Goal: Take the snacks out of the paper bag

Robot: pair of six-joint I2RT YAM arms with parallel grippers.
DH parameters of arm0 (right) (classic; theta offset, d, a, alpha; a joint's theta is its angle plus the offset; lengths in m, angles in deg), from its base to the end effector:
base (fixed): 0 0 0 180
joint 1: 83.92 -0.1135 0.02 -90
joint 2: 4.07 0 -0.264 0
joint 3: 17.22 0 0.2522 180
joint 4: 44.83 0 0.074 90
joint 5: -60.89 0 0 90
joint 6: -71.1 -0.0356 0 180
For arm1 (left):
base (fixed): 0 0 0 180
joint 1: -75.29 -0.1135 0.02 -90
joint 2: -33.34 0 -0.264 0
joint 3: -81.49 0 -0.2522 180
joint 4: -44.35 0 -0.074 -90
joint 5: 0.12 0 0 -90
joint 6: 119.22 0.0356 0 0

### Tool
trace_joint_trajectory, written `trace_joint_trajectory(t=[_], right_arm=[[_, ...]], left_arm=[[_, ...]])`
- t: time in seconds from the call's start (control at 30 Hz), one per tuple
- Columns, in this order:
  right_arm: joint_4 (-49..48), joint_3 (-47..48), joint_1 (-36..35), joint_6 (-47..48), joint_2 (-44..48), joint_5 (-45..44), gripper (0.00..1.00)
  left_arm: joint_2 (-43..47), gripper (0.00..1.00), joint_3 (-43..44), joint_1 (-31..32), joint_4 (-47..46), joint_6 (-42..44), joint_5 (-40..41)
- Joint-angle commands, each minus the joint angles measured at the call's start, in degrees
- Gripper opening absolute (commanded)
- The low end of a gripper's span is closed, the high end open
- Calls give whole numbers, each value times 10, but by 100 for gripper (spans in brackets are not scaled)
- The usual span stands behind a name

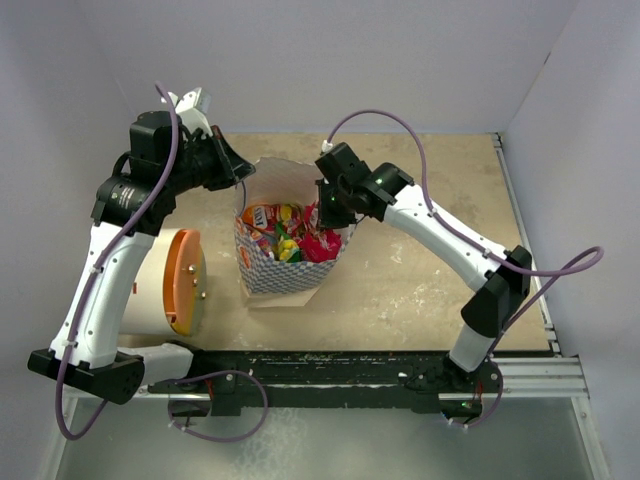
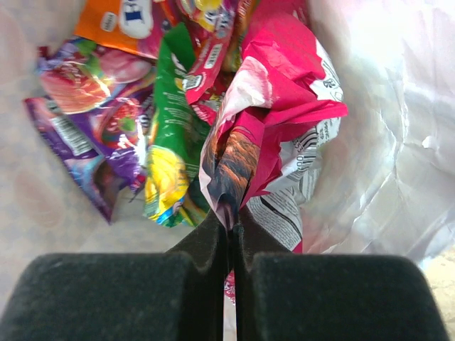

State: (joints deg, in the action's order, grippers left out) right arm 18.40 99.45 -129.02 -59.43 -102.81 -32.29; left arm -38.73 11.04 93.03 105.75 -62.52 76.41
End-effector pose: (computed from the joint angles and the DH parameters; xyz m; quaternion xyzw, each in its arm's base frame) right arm 0.2676 0.2657 0.3742 -0.0263 0.9242 0.2395 0.2963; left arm 0.2243 -0.0805 0.4741 -0.0493 0.8335 -0.3220 0.4463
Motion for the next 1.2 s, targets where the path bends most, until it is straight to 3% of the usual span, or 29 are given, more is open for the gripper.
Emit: trace_joint_trajectory(t=[0.0, 0.27, 0.73, 0.87, 1.17], right_arm=[[-59, 66, 0, 3, 28, 48, 0], [-173, 74, 1, 49, 100, 42, 0], [-228, 169, 13, 275, 179, -235, 0], [-183, 190, 82, 286, 164, -268, 0], [-220, 26, 245, 274, 191, -194, 0]], left_arm=[[8, 0, 18, -2, -55, 9, -27], [21, 0, -2, -2, -58, 10, -10], [21, 0, -4, -2, -44, 4, 10], [23, 0, 0, -2, -33, 6, 16], [18, 0, 9, -2, -28, 9, 20]])
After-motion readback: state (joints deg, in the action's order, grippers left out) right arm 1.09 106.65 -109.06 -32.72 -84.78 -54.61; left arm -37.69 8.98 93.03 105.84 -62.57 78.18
